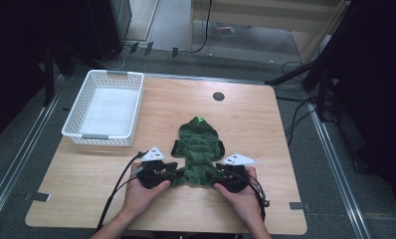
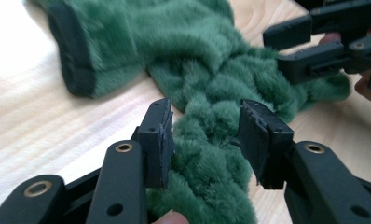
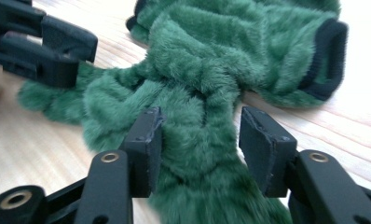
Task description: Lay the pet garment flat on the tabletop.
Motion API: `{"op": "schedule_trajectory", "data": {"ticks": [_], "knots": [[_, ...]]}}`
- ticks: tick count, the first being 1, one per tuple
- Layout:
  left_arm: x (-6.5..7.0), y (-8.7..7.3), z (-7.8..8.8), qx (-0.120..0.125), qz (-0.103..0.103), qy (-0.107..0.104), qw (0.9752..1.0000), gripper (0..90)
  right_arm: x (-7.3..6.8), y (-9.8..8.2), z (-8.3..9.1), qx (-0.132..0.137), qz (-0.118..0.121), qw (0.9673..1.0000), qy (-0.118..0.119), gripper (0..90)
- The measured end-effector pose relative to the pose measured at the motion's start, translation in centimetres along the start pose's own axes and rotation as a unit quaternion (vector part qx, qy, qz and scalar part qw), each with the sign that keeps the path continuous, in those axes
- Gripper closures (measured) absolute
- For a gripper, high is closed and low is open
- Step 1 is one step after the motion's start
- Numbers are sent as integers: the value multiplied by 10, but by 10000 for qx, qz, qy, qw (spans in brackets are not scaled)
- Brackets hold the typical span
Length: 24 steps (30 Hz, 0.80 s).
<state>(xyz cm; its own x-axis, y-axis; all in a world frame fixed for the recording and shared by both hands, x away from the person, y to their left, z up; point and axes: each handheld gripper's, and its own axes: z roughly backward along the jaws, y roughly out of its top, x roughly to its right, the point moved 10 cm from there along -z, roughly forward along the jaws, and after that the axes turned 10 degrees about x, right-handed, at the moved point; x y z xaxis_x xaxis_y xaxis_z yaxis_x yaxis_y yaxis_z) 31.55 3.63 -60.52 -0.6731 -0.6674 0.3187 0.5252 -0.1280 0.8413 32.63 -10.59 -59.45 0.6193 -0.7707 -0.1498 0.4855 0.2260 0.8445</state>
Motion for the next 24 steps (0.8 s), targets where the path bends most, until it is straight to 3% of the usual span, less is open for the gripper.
{"op": "schedule_trajectory", "data": {"ticks": [3, 5, 11, 13, 18, 20, 22, 24], "knots": [[0, -5, -3, -126, -221, 164, 9995, 623, -2, -4, -6, -142, 160, 9997, -92, 585], [0, -6, -4, -162, -204, 200, 9995, 681, -1, -7, -7, -231, 217, 9993, -190, 639], [1, -8, -1, -211, -443, 288, 9984, 823, 2, -11, -8, -276, 437, 9980, -362, 782], [-1, -7, 2, -194, -411, 289, 9985, 845, 5, -10, -5, -266, 543, 9970, -492, 805], [-8, -7, 8, -213, -382, 290, 9986, 873, 23, -9, 6, -187, 378, 9968, -684, 827], [-8, -8, 9, -204, -403, 278, 9986, 874, 28, -11, 8, -194, 495, 9954, -794, 828], [-3, -8, 7, -188, -364, 98, 9991, 868, 28, -12, 7, -173, 436, 9963, -724, 820], [-1, -8, 7, -189, -365, 23, 9992, 819, 17, -12, 5, -149, 417, 9985, -324, 779]]}}
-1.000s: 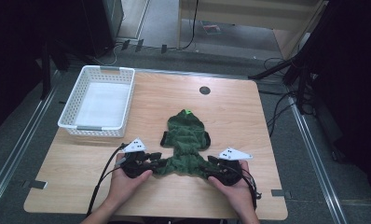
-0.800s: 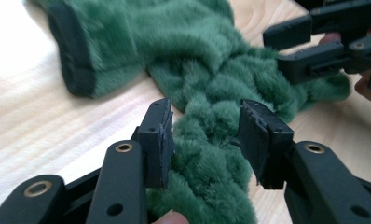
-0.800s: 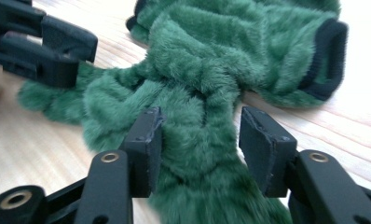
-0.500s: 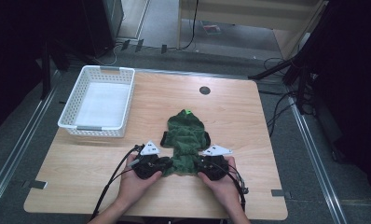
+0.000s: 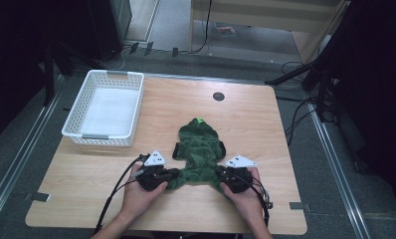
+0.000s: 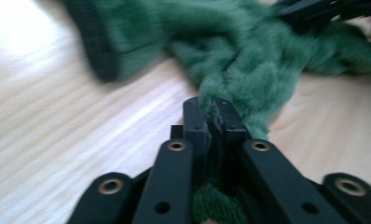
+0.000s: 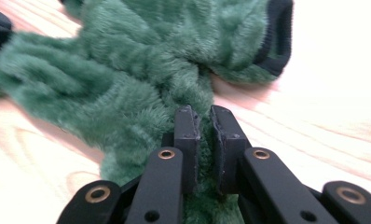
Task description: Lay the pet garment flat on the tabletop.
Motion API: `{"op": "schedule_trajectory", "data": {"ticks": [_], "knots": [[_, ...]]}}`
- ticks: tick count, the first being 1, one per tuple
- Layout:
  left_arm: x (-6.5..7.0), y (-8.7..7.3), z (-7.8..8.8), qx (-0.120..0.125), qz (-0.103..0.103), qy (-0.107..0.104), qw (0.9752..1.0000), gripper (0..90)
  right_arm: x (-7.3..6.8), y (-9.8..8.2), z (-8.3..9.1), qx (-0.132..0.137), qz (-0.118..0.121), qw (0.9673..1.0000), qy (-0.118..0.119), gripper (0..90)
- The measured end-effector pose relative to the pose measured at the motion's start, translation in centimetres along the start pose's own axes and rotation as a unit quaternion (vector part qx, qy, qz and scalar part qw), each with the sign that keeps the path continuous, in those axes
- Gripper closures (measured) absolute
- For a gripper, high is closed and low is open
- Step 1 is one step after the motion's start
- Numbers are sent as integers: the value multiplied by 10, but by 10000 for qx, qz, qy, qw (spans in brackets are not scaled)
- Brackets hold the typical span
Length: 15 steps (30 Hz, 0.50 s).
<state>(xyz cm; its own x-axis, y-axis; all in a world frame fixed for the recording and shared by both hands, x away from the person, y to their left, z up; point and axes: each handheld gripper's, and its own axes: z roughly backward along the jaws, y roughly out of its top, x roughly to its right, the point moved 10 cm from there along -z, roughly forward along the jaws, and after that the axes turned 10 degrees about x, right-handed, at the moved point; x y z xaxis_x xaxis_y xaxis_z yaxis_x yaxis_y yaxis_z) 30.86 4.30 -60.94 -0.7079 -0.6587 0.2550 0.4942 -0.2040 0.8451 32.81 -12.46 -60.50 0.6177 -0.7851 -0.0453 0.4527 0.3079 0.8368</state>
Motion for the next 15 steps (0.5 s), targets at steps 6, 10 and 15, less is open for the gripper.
{"op": "schedule_trajectory", "data": {"ticks": [6, 10, 15], "knots": [[6, 4, 1, 118, 44, -259, 9996, 633, -24, 6, 4, 236, 321, 9974, 607, 542], [3, 7, 8, 190, 129, -254, 9994, 562, -12, 7, 17, 356, 185, 9981, 465, 505], [-2, 5, 28, 299, 173, -333, 9988, 543, 10, 1, 44, 562, -167, 9974, 418, 496]]}}
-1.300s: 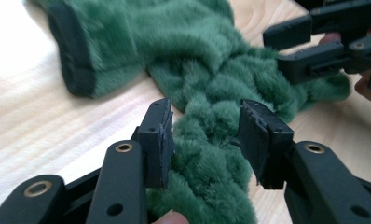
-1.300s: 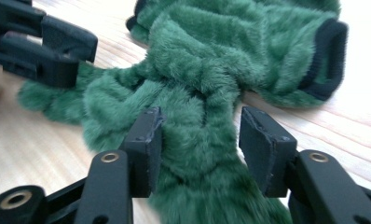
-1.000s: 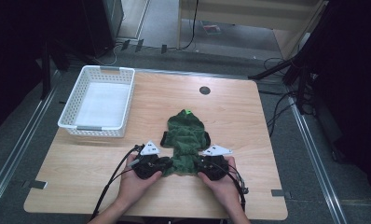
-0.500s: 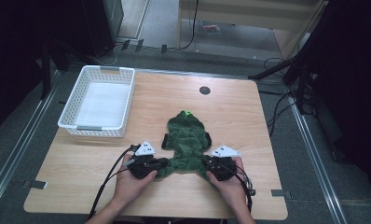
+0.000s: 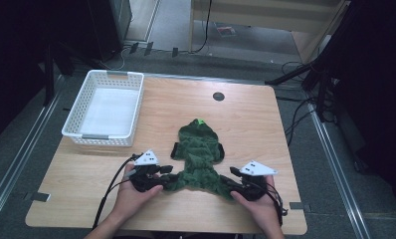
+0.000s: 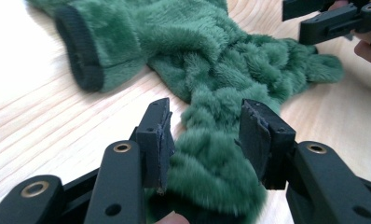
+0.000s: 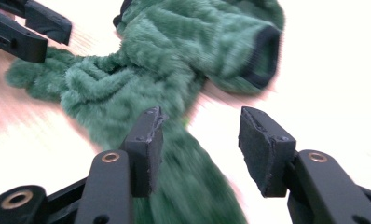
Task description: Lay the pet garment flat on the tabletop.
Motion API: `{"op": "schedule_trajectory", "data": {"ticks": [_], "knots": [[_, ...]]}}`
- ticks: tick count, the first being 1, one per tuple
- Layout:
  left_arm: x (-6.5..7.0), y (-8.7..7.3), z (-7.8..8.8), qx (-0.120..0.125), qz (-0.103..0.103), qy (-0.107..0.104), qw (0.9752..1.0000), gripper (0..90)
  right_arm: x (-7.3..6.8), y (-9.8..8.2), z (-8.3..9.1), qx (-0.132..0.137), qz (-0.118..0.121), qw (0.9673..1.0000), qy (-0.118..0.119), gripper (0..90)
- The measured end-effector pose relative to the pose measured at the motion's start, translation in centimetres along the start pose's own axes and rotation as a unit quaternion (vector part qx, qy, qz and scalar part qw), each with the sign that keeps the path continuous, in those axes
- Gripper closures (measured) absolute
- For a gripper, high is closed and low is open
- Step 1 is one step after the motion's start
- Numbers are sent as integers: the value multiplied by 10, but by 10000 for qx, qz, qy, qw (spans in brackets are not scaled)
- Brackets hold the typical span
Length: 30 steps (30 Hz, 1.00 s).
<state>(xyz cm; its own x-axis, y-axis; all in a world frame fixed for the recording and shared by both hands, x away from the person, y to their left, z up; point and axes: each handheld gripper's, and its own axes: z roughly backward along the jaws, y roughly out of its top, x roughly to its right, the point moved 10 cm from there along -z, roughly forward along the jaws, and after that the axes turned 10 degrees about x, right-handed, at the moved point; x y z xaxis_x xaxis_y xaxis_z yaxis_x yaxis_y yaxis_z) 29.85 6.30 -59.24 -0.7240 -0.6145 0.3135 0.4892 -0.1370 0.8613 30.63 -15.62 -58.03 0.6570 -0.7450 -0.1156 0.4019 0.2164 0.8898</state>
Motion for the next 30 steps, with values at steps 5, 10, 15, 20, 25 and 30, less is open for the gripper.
{"op": "schedule_trajectory", "data": {"ticks": [5, 10, 15, 20, 25, 30], "knots": [[-6, -8, 12, -42, 88, 117, 9999, 591, 10, -8, 14, 20, -221, 9998, -1, 511], [-9, -22, 10, -372, -48, 223, 9990, 735, 6, -17, 9, -216, -120, 9997, 40, 549], [-7, -21, 11, -351, -111, 194, 9991, 725, 4, -26, 3, -444, 164, 9989, -51, 538], [-10, -18, 24, -24, -47, 267, 9996, 547, 10, -20, 7, -208, -1, 9997, -119, 477], [-15, -16, 48, 390, -64, 288, 9988, 462, 24, -14, 13, 70, -209, 9992, -331, 369], [-34, -12, 77, 755, 66, 478, 9960, 381, 40, -10, 22, 262, -431, 9967, -641, 251]]}}
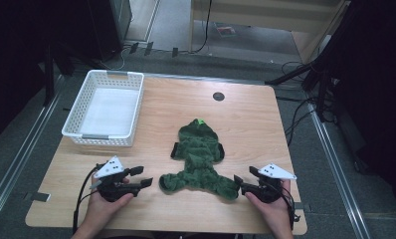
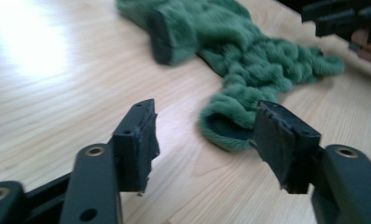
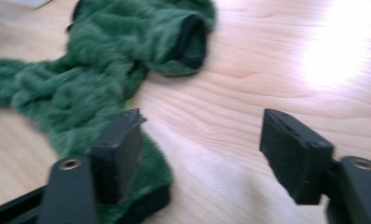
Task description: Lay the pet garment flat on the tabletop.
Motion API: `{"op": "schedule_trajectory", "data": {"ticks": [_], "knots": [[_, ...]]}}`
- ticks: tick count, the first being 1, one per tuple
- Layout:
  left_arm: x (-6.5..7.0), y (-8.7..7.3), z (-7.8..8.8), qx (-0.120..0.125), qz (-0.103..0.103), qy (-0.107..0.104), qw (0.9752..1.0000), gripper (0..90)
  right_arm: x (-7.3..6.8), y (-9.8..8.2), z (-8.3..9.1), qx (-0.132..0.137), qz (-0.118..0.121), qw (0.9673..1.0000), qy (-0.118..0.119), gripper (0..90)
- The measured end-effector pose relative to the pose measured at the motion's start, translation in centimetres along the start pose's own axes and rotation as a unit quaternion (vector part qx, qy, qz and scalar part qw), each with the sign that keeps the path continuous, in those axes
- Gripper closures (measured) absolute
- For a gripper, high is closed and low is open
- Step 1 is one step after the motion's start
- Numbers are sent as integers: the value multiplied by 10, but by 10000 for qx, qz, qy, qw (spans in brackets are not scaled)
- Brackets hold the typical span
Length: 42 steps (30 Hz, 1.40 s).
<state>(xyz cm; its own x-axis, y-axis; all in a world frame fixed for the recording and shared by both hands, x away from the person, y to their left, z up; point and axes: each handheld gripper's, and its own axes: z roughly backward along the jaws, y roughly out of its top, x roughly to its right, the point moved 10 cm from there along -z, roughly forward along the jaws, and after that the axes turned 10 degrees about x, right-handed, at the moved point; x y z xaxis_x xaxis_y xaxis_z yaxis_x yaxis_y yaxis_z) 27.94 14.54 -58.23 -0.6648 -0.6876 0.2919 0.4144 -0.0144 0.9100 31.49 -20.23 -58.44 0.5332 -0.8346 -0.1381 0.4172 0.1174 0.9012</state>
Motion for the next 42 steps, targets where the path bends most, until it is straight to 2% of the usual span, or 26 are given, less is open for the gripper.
{"op": "schedule_trajectory", "data": {"ticks": [4, 8, 11, 12, 13, 18, 24, 25, 29, 31, 38, 40, 42], "knots": [[-21, 6, 19, 247, 212, 263, 9991, 323, 14, 3, 5, 39, -199, 9993, -314, 154], [-42, 8, 40, 448, 341, 559, 9968, 271, 25, 4, 10, 91, -185, 9980, -601, 121], [-57, 10, 56, 565, 392, 765, 9947, 235, 34, 4, 14, 94, -238, 9975, -657, 82], [-61, 10, 62, 606, 403, 776, 9943, 214, 36, 4, 15, 106, -267, 9972, -684, 70], [-66, 11, 66, 664, 444, 846, 9932, 181, 39, 3, 16, 109, -289, 9970, -713, 63], [-89, 10, 90, 820, 585, 1089, 9889, 137, 53, 2, 22, 136, -386, 9954, -866, 37], [-115, 7, 110, 938, 756, 1491, 9815, 135, 68, -1, 28, 166, -477, 9933, -1036, 31], [-120, 7, 114, 975, 810, 1558, 9796, 135, 69, -1, 29, 170, -473, 9932, -1047, 31], [-133, 4, 125, 1005, 843, 1766, 9755, 135, 75, -2, 32, 182, -503, 9923, -1117, 31], [-138, 2, 130, 938, 784, 1859, 9749, 135, 77, -3, 33, 175, -507, 9921, -1138, 31], [-153, -3, 141, 881, 727, 2191, 9690, 135, 85, -8, 34, 168, -454, 9912, -1229, 29], [-154, -4, 141, 875, 744, 2205, 9686, 134, 88, -10, 35, 179, -501, 9908, -1248, 29], [-153, -5, 139, 831, 707, 2191, 9696, 135, 88, -13, 34, 137, -511, 9907, -1250, 29]]}}
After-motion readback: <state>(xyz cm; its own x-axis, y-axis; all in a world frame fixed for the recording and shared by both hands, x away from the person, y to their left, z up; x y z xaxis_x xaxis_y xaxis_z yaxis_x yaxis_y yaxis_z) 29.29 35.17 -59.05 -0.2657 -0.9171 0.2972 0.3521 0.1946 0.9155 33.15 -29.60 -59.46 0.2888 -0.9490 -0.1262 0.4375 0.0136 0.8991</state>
